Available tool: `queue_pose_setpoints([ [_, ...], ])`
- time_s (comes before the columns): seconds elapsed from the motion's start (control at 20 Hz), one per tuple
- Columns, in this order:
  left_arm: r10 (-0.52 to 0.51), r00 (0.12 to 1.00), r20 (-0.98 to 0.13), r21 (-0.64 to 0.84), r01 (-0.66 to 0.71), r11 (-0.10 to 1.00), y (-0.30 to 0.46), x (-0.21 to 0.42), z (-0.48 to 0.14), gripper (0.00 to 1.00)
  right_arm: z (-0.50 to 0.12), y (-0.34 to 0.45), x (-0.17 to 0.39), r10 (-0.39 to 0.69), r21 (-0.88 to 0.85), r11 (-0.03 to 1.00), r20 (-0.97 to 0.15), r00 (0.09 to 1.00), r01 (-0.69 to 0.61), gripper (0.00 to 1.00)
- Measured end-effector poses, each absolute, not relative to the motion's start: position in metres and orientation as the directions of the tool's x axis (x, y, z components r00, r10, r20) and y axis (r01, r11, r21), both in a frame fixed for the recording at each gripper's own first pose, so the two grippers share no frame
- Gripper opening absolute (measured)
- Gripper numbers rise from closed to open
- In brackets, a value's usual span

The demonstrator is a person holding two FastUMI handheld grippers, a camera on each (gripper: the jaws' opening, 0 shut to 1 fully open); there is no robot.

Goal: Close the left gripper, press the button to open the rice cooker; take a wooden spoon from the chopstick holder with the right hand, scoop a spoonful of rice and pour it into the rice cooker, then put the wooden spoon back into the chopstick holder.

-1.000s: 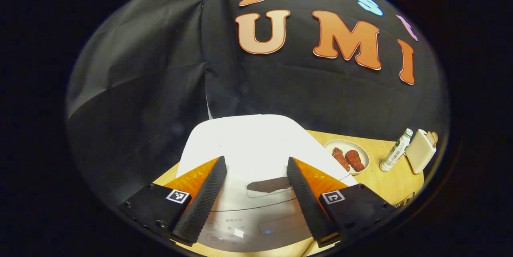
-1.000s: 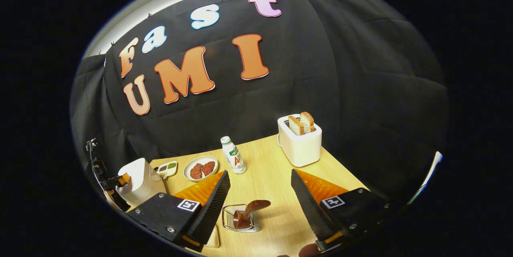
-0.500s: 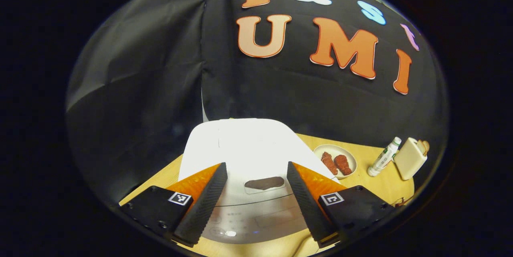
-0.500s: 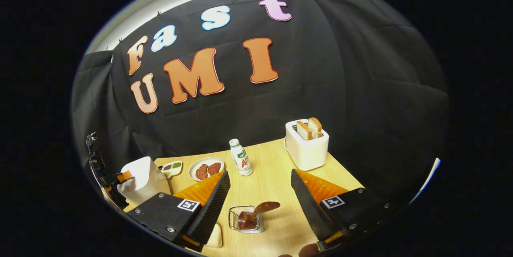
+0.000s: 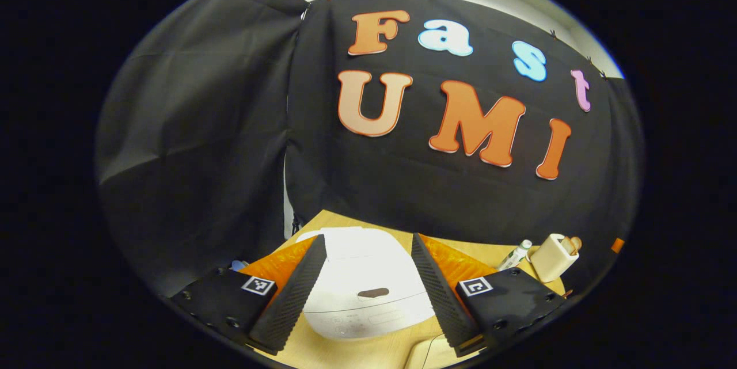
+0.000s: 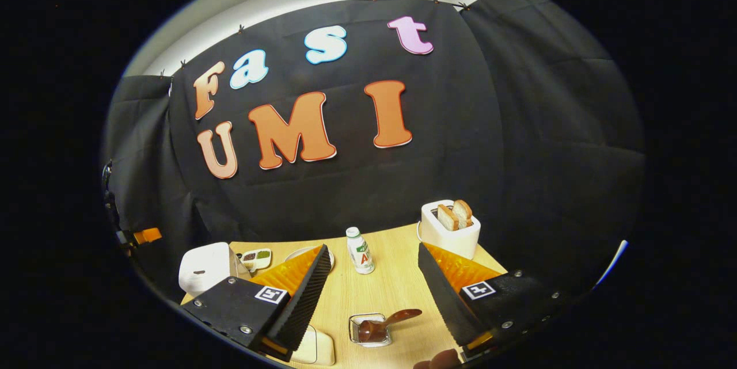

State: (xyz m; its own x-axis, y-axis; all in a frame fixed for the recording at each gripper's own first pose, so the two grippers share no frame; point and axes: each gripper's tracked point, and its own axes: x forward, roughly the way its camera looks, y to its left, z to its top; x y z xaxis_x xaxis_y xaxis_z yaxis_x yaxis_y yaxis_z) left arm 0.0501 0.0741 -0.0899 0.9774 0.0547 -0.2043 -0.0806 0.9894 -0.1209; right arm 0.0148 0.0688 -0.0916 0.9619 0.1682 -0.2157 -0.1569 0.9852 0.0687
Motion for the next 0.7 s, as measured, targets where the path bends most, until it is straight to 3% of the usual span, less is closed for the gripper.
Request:
queue_pose_setpoints([
  [0.3,0.038,0.998,-0.042,-0.027,-0.039,0.999,0.085,0.017,0.009,1.0,-0.048,0.076,0.0,0.156,0.016,0.988,-0.127,0.98,-0.155,0.95],
  [0.7,-0.015,1.0,-0.011,-0.013,0.015,1.0,0.082,0.01,0.03,1.0,-0.025,0.073,-0.023,0.106,-0.06,0.992,-0.075,0.992,-0.11,0.95],
])
